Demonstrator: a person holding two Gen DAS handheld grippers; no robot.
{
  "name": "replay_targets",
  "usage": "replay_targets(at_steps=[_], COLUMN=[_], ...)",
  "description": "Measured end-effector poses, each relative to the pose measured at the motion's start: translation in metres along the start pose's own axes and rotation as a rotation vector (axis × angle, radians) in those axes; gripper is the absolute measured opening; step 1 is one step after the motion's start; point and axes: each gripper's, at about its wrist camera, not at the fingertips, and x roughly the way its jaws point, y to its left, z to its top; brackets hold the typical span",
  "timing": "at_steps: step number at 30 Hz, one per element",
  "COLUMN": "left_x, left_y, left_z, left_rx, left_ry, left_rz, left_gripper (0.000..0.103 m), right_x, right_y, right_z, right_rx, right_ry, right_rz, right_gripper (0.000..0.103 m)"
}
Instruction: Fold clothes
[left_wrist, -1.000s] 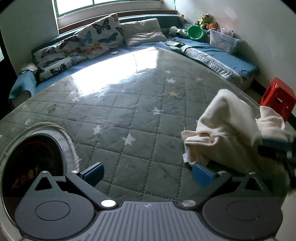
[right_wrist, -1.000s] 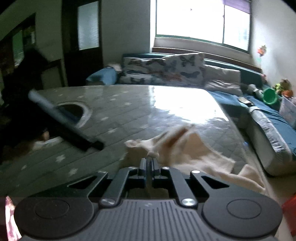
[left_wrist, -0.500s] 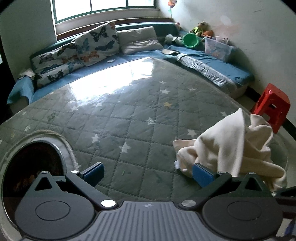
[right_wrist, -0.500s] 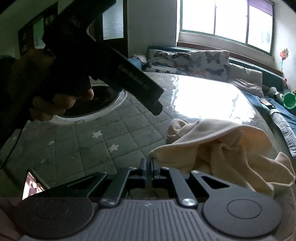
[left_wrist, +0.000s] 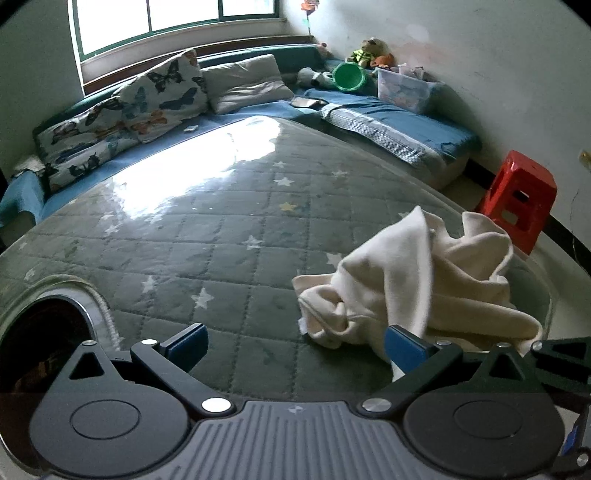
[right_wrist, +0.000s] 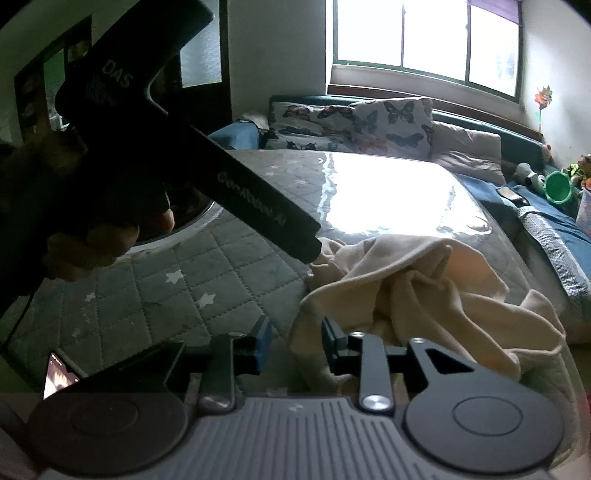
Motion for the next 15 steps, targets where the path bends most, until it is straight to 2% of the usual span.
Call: replay_targets(at_steps=[15], left_x=[0.011], left_y=[-0.032], left_z=[0.005], left_rx=[0.094], left_ry=[0.002], left_rz=[0.016], left_gripper=[0.103], right_x=[-0.009], right_y=[-0.014], right_z=[-0.005], right_rx=[0.028], right_ry=[0.022], right_rz=[-0.059], right_gripper=[0.044])
